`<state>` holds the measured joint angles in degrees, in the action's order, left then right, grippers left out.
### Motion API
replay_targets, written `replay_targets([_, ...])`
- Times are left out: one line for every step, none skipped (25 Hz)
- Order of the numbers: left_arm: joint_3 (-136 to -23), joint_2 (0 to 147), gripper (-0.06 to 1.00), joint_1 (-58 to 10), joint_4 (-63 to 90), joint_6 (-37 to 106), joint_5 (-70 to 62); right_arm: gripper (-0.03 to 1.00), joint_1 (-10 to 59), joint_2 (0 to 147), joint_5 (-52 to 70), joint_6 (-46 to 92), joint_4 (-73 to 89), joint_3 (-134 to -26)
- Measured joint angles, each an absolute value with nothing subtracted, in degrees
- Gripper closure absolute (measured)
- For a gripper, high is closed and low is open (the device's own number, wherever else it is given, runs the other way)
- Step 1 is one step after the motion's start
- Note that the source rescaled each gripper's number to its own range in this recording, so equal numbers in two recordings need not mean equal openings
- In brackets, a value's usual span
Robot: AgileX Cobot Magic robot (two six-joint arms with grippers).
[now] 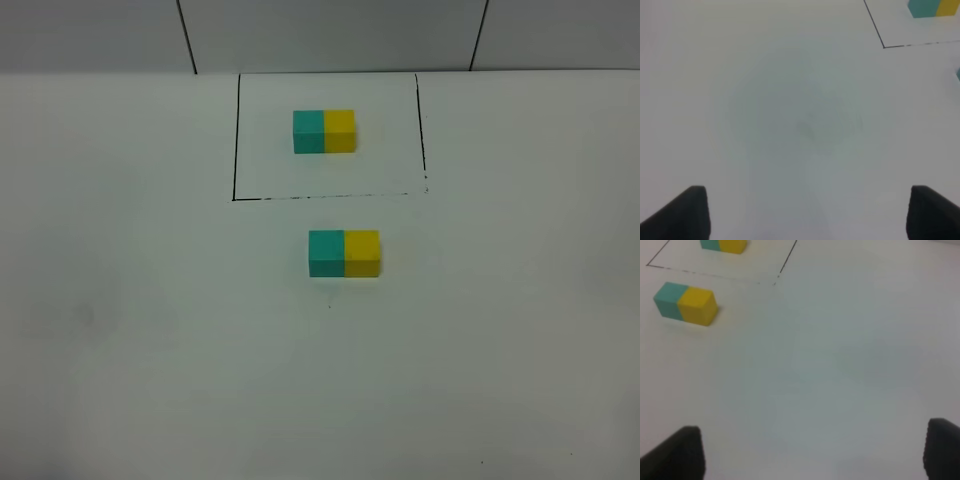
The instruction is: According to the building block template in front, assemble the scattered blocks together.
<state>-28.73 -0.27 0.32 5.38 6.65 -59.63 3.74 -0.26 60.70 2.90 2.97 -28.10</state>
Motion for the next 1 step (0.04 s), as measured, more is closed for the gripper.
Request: replay_targets([-28.7,-0.3,0.26,0.3,5.4,6.7,-59.6,-0.01,3.7,-0.3,60.7,2.9,3.0,-28.1])
